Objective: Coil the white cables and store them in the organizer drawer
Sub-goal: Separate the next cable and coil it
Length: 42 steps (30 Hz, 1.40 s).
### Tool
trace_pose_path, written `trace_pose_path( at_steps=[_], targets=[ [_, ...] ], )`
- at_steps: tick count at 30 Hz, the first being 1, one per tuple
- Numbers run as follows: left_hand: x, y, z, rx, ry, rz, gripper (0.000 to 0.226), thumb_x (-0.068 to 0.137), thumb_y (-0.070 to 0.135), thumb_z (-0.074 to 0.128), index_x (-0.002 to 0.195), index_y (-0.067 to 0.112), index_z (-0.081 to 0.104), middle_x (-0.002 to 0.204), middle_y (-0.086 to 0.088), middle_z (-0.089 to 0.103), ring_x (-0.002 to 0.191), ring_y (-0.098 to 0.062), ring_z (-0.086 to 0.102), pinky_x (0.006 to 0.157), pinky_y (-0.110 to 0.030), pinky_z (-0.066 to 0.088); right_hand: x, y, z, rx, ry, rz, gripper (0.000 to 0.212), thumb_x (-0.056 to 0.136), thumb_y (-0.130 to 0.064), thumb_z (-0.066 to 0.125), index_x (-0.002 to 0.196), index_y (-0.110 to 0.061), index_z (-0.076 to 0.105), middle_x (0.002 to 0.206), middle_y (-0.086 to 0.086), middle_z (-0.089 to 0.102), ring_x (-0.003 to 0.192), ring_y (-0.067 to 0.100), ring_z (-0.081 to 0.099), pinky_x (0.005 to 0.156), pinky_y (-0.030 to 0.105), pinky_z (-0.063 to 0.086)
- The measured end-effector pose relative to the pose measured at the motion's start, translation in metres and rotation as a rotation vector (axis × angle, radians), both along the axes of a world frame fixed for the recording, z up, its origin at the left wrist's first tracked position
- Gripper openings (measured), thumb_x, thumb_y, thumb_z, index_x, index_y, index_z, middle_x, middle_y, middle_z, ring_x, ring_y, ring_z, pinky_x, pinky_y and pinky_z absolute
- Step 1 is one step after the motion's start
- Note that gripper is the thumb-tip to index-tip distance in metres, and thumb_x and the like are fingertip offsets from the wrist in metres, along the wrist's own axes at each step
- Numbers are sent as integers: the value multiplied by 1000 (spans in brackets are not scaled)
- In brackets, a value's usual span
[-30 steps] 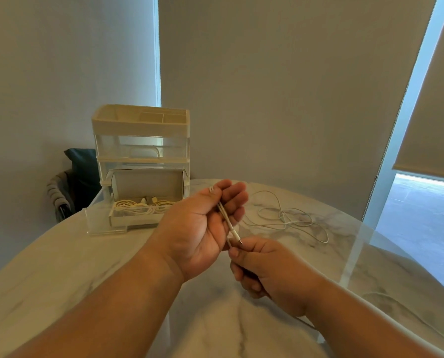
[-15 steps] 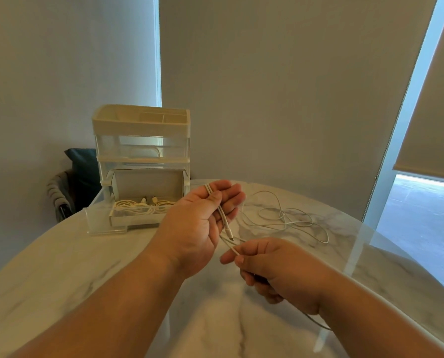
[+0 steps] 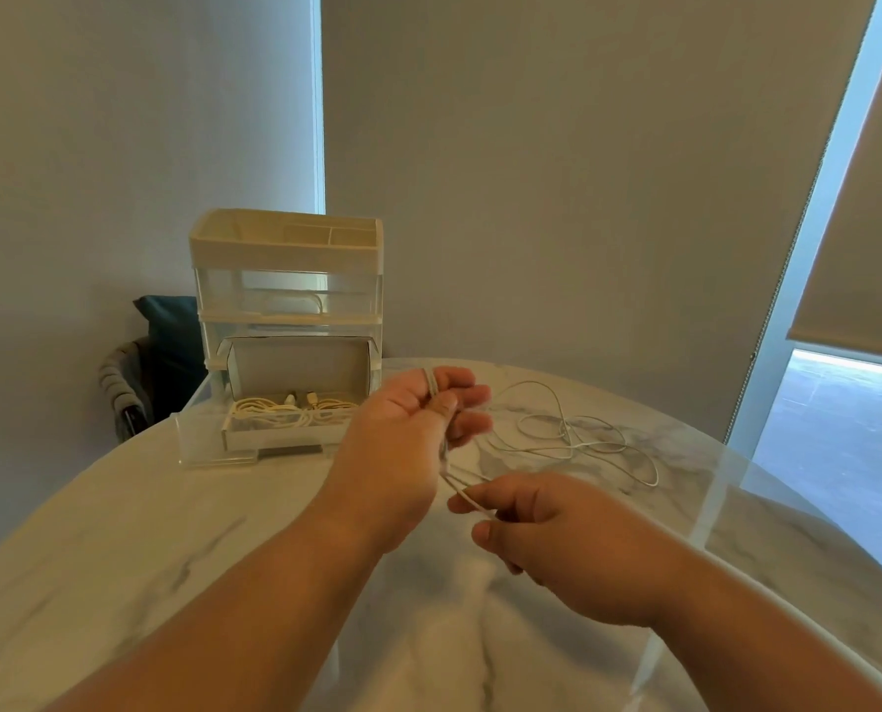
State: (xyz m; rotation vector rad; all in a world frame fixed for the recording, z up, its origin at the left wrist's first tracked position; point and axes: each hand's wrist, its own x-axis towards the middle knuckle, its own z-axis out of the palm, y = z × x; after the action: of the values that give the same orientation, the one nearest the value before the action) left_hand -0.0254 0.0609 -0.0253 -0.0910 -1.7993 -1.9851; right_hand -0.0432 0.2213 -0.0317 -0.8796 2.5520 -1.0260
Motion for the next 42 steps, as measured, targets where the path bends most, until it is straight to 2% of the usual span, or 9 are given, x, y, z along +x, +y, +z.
trace_pose_path(
  at_steps=[3,5,8,15,21,27,31,37,42],
  targets=[
    [4,0,-11,-641,138,92,28,103,11,43,108,27,66,98,14,69,84,-4,66,67,-11,51,1,1,3,14,88,-42,18,99,-34,57,108,-41,71,78,-24,67,71,-5,61,69,14,48],
    [1,0,-15,-799,125,62,27,104,16,42,112,30,64,97,15,65,85,-1,63,69,-11,50,-2,4,6,-21,131,-93,14,96,-38,60,96,-39,74,89,-11,73,82,8,66,78,30,53],
    [-2,0,-15,-985,101,20,28,99,11,42,104,30,62,92,13,63,87,-1,58,71,-14,47,-6,8,8,-99,179,-132,16,93,-37,64,80,-38,74,78,-16,70,70,7,63,70,27,50],
    [5,3,-12,-832,70,-202,25,99,35,37,89,20,55,88,2,57,82,-12,52,75,-36,48,-13,12,8,-243,250,-117,27,94,-29,62,68,-31,69,59,-2,58,56,19,47,55,30,42],
    [3,9,-14,-1114,24,-118,11,95,18,39,90,23,46,87,3,52,77,-13,50,73,-40,48,-15,14,9,-252,306,-132,23,92,-25,66,71,-32,72,65,-5,65,56,12,53,54,20,41],
    [-4,4,-19,-1109,-47,-101,20,101,17,39,99,28,55,94,13,61,88,-1,58,80,-26,50,-18,18,10,-210,224,-169,21,91,-30,67,74,-22,75,51,-12,56,46,5,44,46,18,36],
    [-5,2,-17,-1130,-84,-124,23,101,11,39,98,30,51,102,5,66,91,-5,61,75,-11,44,-20,20,9,-266,65,-174,19,90,-35,68,78,-21,75,50,-4,42,51,19,35,50,28,31],
    [-5,1,-21,-853,-139,-170,19,102,23,46,104,34,61,90,15,67,76,6,59,70,-18,45,-25,23,7,-289,58,-240,16,89,-34,71,80,-22,75,44,-15,45,42,3,37,53,27,32],
    [-2,-2,-14,-1017,-143,-176,19,103,36,42,93,32,58,87,15,65,79,-2,59,74,-29,51,-20,17,7,-266,247,-202,21,88,-35,70,72,-22,72,54,-8,51,49,1,41,49,15,36]
  ],
)
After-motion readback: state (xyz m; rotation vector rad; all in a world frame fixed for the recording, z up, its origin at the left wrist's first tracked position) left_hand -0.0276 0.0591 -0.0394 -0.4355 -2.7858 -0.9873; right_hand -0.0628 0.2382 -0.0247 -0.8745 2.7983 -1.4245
